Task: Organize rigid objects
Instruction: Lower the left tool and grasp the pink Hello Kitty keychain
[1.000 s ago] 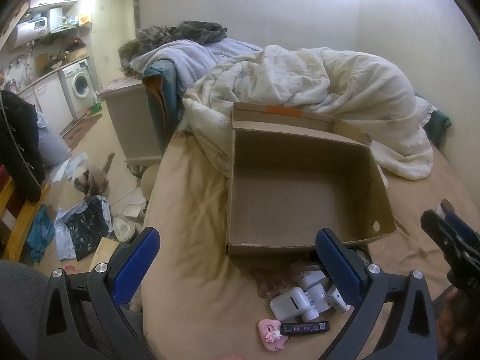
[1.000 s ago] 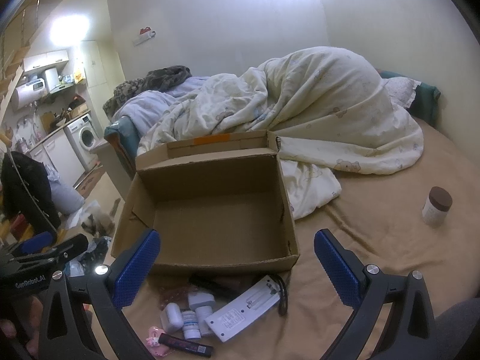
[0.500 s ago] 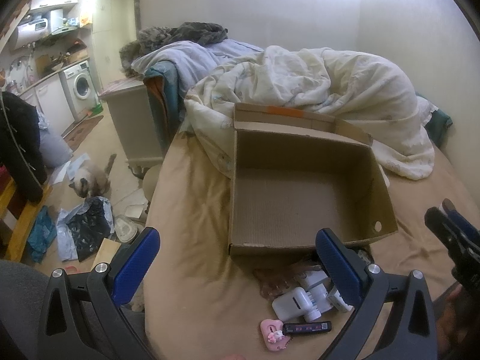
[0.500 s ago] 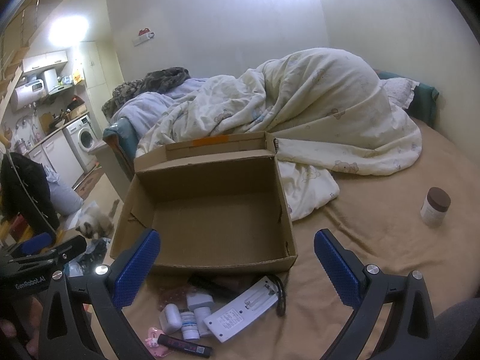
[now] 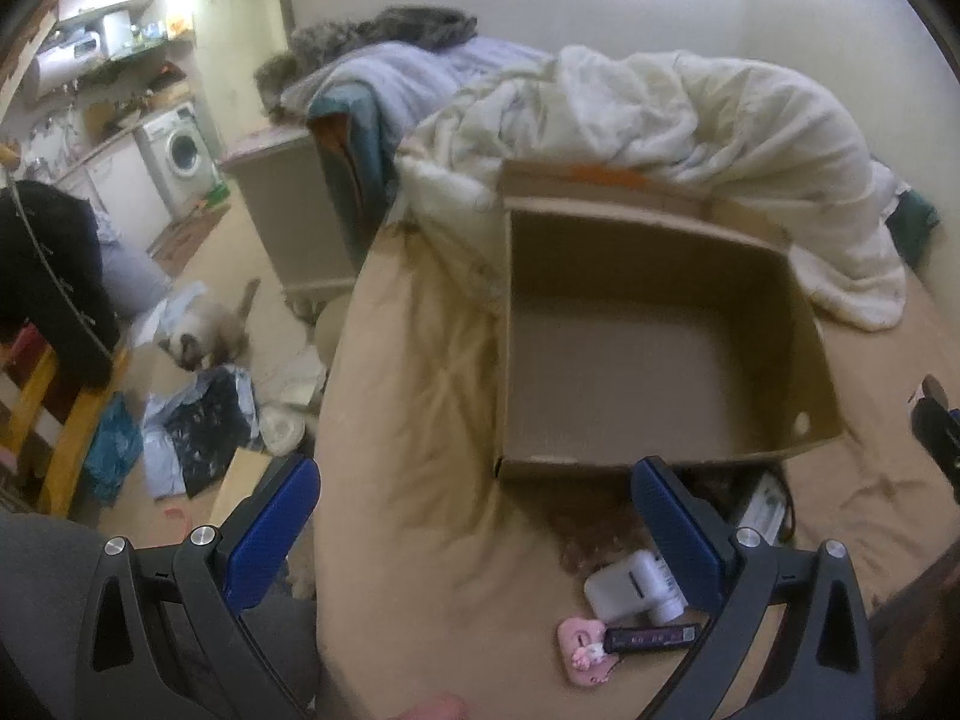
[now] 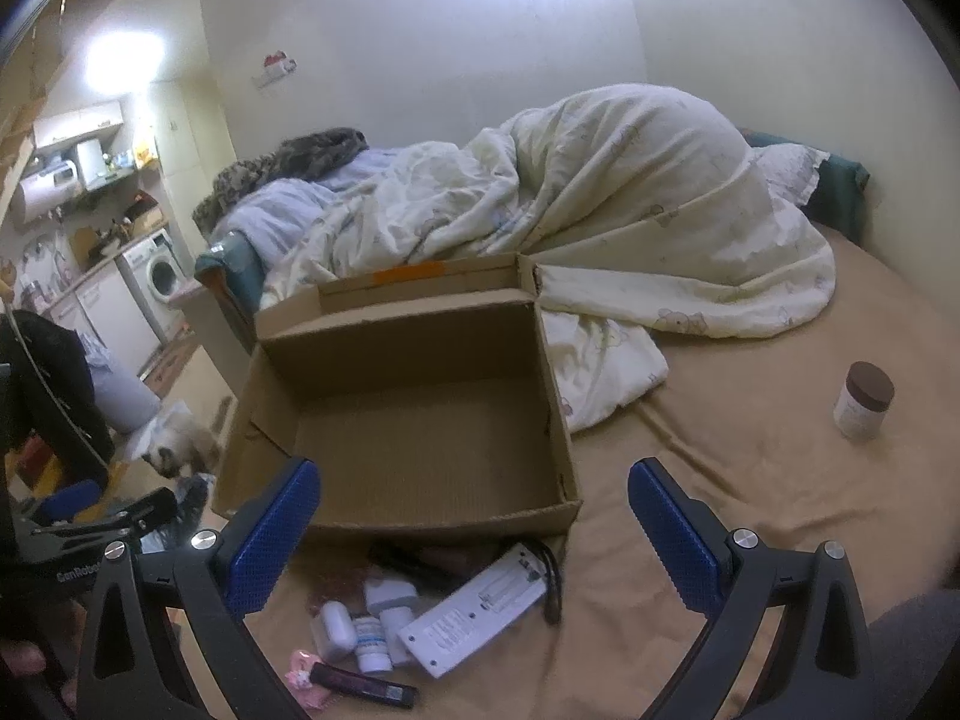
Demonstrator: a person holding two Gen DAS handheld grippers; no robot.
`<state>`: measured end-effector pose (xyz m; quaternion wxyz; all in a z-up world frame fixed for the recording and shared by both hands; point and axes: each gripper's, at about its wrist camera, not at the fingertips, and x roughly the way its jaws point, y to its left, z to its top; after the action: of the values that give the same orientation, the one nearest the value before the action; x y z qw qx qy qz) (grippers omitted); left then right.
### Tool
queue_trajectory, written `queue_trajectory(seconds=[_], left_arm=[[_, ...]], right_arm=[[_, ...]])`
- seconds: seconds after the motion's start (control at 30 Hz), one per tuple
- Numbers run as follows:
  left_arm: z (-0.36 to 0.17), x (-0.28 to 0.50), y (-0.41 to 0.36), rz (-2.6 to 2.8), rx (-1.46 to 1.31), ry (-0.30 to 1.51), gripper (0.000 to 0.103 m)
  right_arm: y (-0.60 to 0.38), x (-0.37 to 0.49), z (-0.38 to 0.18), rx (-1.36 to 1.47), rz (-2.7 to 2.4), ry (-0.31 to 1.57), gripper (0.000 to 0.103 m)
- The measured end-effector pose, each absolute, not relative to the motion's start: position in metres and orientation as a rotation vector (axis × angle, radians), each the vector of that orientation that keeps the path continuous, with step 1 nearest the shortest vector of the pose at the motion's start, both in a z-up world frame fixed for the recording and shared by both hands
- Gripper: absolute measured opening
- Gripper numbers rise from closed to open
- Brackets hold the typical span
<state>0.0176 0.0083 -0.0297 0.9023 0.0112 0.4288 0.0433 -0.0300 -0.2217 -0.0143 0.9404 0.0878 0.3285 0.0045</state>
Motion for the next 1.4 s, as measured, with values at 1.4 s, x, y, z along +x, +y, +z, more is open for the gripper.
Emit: queue_trajectory(seconds=[1.4], left_arm=[[-0.191, 0.048, -0.051, -0.099, 0.027, 1.593, 0.082]], right_arm=[[-0.237, -0.015, -0.036, 0.244, -0.03, 0.813, 0.103]])
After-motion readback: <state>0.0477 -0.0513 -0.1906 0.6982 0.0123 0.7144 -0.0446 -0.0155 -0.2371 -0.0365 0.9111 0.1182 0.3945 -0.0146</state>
